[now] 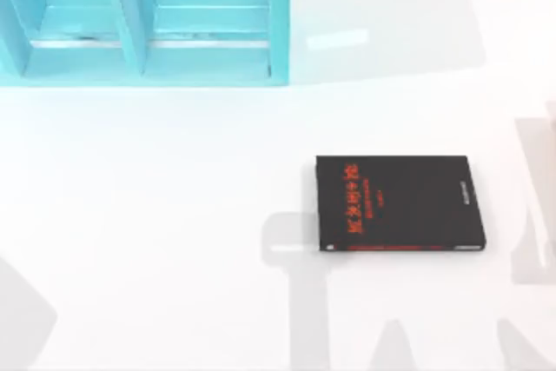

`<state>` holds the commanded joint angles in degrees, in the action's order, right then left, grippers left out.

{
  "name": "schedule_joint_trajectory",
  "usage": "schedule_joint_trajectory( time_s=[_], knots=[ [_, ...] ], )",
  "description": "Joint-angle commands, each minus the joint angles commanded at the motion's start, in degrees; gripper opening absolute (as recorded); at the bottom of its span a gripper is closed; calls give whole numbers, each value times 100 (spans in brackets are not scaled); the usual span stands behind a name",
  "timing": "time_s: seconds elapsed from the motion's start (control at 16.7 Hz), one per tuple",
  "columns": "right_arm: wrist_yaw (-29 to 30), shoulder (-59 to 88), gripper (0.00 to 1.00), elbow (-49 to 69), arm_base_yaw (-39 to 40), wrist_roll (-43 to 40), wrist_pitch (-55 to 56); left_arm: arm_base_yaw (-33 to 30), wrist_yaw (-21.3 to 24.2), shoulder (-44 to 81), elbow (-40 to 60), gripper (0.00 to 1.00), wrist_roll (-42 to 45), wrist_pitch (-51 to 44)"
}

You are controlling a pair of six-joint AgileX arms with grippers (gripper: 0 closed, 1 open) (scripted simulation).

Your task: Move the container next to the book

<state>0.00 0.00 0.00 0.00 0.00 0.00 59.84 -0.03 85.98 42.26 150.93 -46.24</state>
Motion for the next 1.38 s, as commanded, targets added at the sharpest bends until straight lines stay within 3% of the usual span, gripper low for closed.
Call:
schedule_joint_trajectory(
  time_s=[0.78, 1.38],
  knots=[
    [0, 0, 100, 0, 0, 0, 0, 0, 0, 0, 0, 2, 0, 0],
    [0, 0, 100, 0, 0, 0, 0, -2, 2, -15, 16, 0, 9, -18]
  ],
)
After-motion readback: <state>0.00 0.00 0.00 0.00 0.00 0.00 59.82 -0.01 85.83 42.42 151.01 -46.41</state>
